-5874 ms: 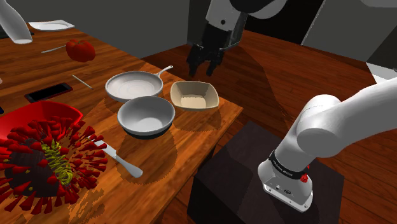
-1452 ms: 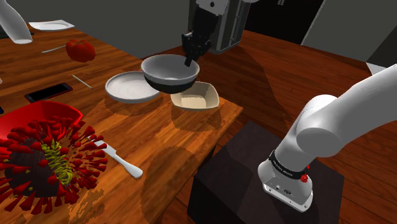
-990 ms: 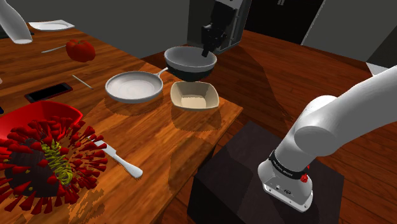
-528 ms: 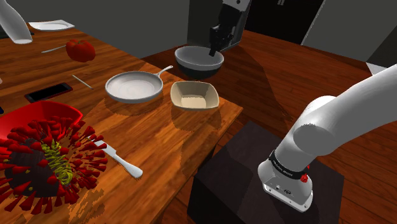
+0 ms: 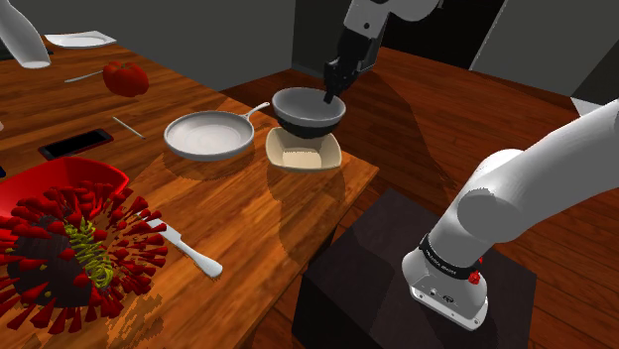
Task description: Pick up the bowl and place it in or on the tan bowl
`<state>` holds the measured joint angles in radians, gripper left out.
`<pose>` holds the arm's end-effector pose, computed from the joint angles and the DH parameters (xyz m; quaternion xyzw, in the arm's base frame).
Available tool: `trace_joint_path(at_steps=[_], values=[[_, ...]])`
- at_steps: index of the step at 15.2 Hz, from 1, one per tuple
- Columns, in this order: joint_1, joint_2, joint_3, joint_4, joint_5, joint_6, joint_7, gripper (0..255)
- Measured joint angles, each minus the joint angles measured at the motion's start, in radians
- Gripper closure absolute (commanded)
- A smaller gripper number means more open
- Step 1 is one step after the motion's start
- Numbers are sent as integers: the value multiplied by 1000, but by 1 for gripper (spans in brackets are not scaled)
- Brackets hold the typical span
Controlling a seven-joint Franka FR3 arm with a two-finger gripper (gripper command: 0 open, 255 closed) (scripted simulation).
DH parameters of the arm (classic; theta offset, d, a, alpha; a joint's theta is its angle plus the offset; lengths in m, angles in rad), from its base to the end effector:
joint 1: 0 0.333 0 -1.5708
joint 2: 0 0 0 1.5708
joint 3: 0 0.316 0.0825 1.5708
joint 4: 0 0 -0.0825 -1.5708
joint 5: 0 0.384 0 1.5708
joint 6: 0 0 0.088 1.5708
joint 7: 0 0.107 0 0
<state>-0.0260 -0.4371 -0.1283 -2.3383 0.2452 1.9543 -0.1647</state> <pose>0.4224 -0.0538 0.5066 -0.9891 0.0325 -0.0449 0.1361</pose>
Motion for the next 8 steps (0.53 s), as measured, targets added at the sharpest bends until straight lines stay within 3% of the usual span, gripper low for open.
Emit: trace_joint_path(at_steps=[8], values=[[4, 28, -4, -84, 15, 109, -33, 255]])
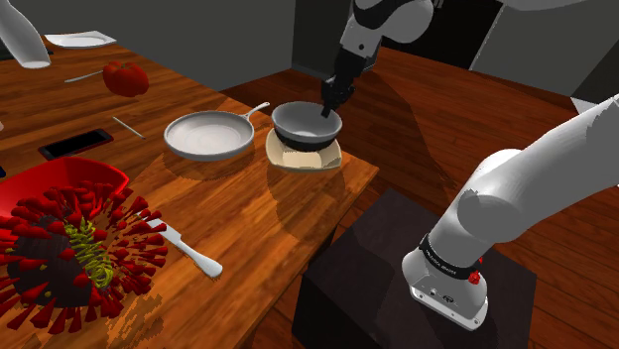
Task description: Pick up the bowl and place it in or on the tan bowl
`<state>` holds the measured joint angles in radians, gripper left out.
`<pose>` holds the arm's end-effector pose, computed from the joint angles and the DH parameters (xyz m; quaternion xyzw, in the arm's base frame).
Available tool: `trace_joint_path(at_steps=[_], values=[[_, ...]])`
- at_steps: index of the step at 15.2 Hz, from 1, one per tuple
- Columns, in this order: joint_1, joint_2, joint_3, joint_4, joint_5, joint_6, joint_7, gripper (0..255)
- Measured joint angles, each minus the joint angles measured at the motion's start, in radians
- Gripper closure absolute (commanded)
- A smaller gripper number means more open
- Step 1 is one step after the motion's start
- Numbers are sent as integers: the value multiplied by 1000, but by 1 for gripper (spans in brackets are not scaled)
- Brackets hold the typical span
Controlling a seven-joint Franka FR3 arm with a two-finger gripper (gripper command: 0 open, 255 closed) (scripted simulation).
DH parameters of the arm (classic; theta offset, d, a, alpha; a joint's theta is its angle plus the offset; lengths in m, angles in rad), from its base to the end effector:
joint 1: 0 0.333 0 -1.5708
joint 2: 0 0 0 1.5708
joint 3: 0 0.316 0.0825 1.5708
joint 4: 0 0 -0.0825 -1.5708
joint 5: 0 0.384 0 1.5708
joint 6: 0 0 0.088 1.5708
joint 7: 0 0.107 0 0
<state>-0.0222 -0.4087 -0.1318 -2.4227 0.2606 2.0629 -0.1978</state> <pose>0.4233 -0.0542 0.4638 -0.9891 0.0324 -0.0449 0.1361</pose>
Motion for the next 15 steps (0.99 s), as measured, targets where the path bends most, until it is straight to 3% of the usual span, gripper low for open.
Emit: trace_joint_path(at_steps=[6, 7, 13, 15], values=[[1, 5, 0, -13, 3, 18, -5, 255], [1, 5, 0, -13, 3, 18, -5, 0], [1, 5, 0, -12, 3, 18, -5, 0], [-5, -8, -6, 16, -6, -23, -2, 0]])
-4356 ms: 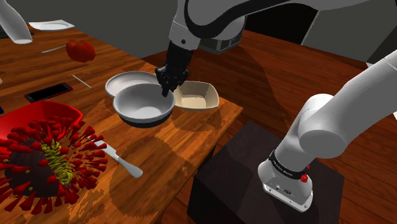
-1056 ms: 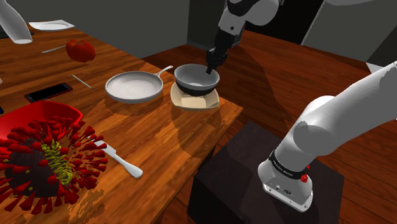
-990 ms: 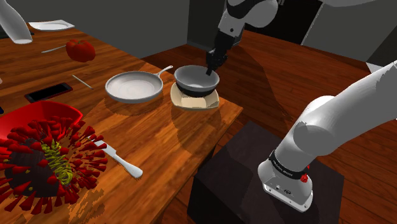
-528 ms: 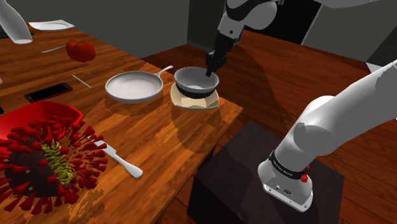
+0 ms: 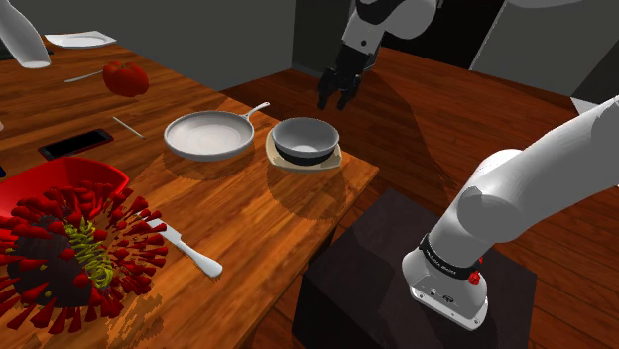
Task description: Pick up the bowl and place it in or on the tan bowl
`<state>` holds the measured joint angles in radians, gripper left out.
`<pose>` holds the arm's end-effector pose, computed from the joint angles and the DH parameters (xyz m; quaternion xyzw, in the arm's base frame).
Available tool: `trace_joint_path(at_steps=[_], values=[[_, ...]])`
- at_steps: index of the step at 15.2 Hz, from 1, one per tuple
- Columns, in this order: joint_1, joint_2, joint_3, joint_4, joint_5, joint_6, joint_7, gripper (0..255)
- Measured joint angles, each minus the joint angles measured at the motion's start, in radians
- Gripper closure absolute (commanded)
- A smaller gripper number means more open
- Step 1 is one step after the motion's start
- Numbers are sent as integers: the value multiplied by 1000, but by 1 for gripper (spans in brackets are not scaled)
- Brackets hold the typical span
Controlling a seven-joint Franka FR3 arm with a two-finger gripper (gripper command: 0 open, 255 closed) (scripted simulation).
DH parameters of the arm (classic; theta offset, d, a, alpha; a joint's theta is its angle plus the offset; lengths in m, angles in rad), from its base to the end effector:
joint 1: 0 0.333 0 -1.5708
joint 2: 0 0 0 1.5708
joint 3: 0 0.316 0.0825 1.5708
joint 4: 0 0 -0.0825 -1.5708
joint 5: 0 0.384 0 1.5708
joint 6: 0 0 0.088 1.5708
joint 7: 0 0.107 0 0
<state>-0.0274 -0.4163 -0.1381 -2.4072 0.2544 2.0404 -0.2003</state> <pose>0.4223 -0.0591 0.4723 -0.9891 0.0324 -0.0459 0.1360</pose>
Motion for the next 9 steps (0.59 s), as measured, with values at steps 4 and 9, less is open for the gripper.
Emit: trace_joint_path(at_steps=[4, 9], values=[[-8, -23, -7, 59, -15, -83, 11, 0], [-10, -26, -9, 64, -17, -91, 10, 0]])
